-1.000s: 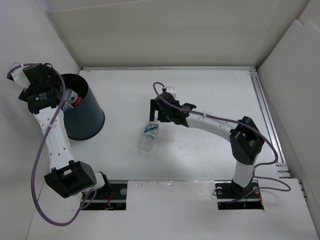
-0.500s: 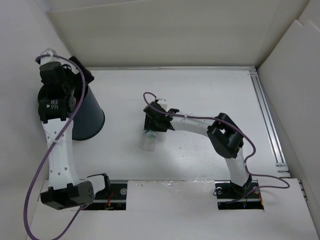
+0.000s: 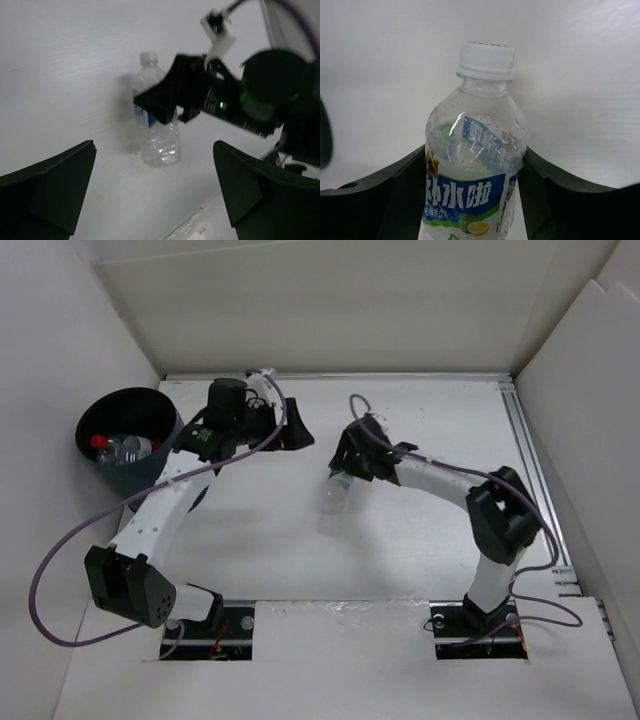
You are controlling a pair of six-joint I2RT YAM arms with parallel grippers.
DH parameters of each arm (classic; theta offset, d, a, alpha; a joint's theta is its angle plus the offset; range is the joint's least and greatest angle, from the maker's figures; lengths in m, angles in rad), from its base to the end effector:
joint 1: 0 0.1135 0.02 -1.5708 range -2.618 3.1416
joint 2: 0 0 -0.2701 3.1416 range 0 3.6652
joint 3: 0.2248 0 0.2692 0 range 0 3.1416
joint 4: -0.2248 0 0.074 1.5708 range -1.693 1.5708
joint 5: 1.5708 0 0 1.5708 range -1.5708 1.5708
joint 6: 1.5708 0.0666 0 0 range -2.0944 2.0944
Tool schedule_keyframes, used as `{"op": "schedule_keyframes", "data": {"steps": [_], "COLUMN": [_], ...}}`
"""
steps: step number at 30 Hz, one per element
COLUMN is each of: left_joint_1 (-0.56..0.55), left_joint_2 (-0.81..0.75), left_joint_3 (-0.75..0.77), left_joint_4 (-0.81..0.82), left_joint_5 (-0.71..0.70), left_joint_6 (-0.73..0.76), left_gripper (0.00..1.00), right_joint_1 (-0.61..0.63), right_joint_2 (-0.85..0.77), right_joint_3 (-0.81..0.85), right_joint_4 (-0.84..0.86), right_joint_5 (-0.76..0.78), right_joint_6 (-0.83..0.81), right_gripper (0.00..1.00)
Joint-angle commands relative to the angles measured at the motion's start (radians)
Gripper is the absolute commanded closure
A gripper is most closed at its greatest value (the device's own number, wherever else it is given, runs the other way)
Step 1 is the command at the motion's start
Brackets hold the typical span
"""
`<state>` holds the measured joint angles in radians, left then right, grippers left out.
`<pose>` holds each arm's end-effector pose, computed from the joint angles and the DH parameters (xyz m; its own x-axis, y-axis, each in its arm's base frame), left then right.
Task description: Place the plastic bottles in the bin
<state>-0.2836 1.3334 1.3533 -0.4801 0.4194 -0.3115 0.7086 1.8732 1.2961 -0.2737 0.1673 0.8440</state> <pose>0.3174 -0.1207 0.3814 -0.5915 -0.1192 -0.7974 0.4460 0.7756 -0.4467 0.3452 0.2813 0.1734 -0.7965 0.2878 -0.5317 0.0556 0.9106 0.4096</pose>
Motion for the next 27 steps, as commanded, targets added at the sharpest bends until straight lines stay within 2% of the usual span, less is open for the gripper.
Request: {"op": "schedule_keyframes", "data": {"steps": [1, 5, 10, 15, 19, 23, 25, 26, 27], "left_joint_1": [-0.062, -0.071, -0.104, -0.104, -0.104, -0.104, -0.104, -0.104, -0.104], "left_joint_2": [0.003, 0.003, -0.007, -0.051, -0.075, -0.099, -0.099, -0.099, -0.099], "left_joint_3": [-0.076, -0.187, -0.239, -0.260, -0.292, -0.301, -0.301, -0.301, -0.301], "left_joint_4": [0.156, 0.354, 0.523, 0.684, 0.767, 0.726, 0.706, 0.690, 0.678], "left_joint_5": [0.131, 0.342, 0.456, 0.525, 0.578, 0.578, 0.578, 0.578, 0.578], "left_joint_6": [-0.004, -0.081, -0.162, -0.259, -0.328, -0.314, -0.301, -0.288, -0.278], "left_gripper": [0.00, 0.00, 0.00, 0.00, 0.00, 0.00, 0.07, 0.29, 0.42], "right_joint_1": [-0.078, -0.098, -0.089, -0.017, 0.015, 0.037, 0.046, 0.046, 0.046], "right_joint_2": [-0.225, -0.369, -0.453, -0.479, -0.451, -0.442, -0.442, -0.431, -0.419], "right_joint_3": [-0.041, -0.095, -0.121, -0.121, -0.101, -0.101, -0.086, -0.072, -0.058], "right_joint_4": [0.198, 0.332, 0.448, 0.470, 0.491, 0.570, 0.604, 0.604, 0.604], "right_joint_5": [-0.063, -0.136, -0.222, -0.174, -0.150, -0.138, -0.115, -0.103, -0.103], "right_joint_6": [-0.060, -0.086, -0.053, -0.028, -0.019, 0.004, 0.004, 0.004, 0.004], "right_gripper": [1.00, 1.00, 1.00, 1.00, 1.00, 1.00, 1.00, 1.00, 1.00]}}
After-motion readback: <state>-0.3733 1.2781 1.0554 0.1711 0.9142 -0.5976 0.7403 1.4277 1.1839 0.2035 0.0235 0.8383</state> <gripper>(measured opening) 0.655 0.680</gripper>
